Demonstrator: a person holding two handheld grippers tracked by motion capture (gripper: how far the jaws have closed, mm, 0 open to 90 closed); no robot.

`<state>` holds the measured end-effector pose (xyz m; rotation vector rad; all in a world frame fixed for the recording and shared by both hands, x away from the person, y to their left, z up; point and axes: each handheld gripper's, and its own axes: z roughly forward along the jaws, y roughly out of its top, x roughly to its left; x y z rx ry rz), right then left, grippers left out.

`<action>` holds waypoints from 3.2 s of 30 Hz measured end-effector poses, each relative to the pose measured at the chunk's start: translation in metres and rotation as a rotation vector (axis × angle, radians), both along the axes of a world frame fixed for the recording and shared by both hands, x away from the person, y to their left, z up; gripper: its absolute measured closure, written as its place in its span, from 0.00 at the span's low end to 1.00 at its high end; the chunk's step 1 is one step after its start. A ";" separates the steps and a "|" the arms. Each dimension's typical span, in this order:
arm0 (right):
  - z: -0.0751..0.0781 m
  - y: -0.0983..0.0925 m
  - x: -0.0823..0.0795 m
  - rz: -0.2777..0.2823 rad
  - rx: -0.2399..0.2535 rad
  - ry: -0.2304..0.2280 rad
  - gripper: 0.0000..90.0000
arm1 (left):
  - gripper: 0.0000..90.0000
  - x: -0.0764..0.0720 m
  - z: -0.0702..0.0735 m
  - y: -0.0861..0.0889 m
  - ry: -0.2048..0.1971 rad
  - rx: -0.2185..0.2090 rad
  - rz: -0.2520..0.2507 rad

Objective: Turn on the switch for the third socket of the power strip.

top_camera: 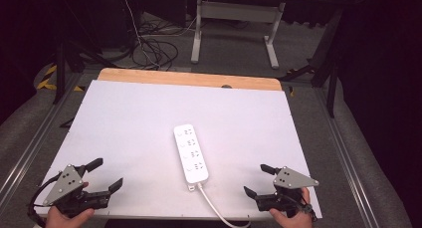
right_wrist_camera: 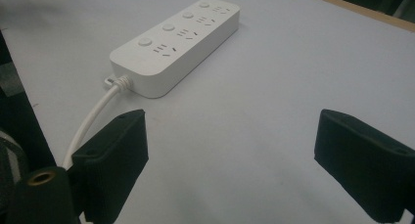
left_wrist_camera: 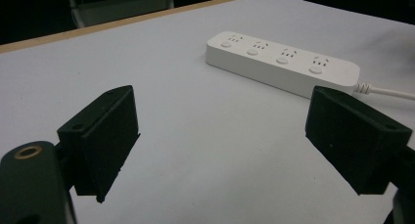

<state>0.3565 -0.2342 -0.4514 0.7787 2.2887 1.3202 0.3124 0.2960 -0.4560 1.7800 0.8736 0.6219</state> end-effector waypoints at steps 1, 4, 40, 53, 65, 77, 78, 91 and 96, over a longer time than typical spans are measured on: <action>0.000 0.000 0.000 0.000 -0.001 -0.002 0.15 | 0.14 0.000 0.000 0.000 0.001 -0.001 0.003; 0.000 0.000 -0.001 0.000 0.007 -0.004 0.15 | 0.14 0.000 -0.001 -0.001 0.004 -0.005 0.007; 0.012 0.003 0.001 -0.001 0.007 0.014 0.20 | 0.15 0.000 0.000 0.000 0.004 -0.002 0.014; 0.032 0.019 0.013 0.037 -0.019 -0.001 0.21 | 0.15 0.000 0.000 0.001 0.003 0.000 0.015; 0.048 0.039 0.025 0.073 -0.022 -0.006 0.22 | 0.15 0.000 0.000 0.001 0.001 -0.003 0.014; 0.063 0.064 0.038 0.118 -0.054 -0.009 0.22 | 0.15 0.000 0.000 0.001 0.004 -0.002 0.013; 0.064 0.066 0.039 0.121 -0.054 -0.008 0.22 | 0.15 0.000 0.000 0.001 0.007 -0.008 0.013; 0.077 0.090 0.051 0.160 -0.085 -0.008 0.24 | 0.15 0.000 0.000 0.001 0.007 -0.005 0.012; 0.079 0.099 0.055 0.173 -0.090 -0.008 0.24 | 0.15 0.000 0.000 0.001 0.006 -0.005 0.012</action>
